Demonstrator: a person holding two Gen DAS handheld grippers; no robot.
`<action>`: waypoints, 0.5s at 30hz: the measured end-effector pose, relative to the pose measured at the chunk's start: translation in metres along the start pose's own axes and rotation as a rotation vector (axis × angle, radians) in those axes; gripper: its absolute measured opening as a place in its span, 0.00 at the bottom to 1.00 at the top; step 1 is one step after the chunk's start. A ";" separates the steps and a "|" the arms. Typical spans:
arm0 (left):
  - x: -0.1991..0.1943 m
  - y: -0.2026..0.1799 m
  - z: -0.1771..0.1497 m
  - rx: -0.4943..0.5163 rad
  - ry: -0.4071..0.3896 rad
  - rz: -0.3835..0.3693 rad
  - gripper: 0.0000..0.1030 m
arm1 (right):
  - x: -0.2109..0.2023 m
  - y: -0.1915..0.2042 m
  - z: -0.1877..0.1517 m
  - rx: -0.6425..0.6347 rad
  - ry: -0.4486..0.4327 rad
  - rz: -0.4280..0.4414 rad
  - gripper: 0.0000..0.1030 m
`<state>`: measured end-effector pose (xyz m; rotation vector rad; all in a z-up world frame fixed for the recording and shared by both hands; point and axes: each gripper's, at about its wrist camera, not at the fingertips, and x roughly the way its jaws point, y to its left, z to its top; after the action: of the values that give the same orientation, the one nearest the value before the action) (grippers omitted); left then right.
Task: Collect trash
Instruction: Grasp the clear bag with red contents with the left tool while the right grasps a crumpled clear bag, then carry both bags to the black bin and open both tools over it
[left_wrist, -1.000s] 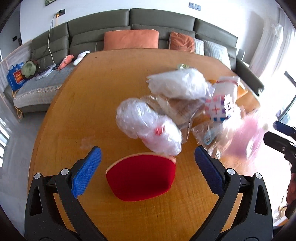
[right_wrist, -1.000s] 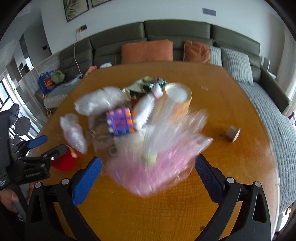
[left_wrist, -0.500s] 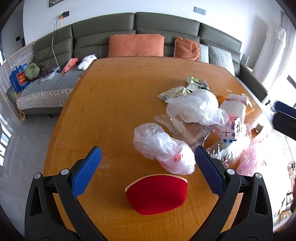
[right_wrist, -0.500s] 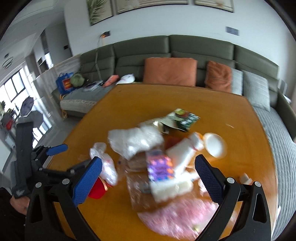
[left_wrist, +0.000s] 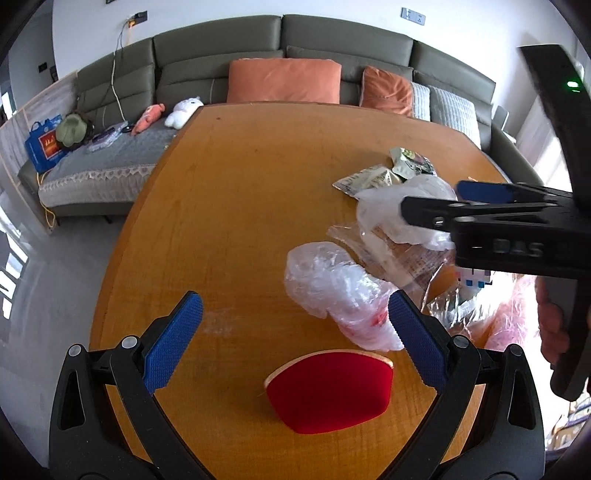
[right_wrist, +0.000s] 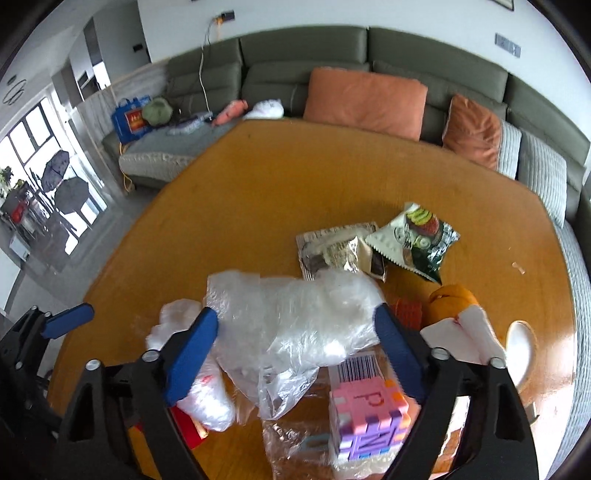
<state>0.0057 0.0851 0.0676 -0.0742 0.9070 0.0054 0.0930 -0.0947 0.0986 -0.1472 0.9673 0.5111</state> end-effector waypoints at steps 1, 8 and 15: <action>0.001 -0.002 0.001 0.003 0.003 -0.003 0.94 | 0.005 -0.002 -0.001 0.000 0.020 -0.004 0.69; 0.020 -0.022 0.010 0.010 0.051 -0.015 0.94 | -0.021 -0.024 0.007 0.082 -0.039 0.034 0.46; 0.047 -0.027 0.005 -0.075 0.161 -0.001 0.62 | -0.056 -0.032 0.006 0.069 -0.101 0.094 0.46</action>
<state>0.0400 0.0570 0.0356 -0.1461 1.0673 0.0331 0.0865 -0.1403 0.1445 -0.0134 0.8954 0.5656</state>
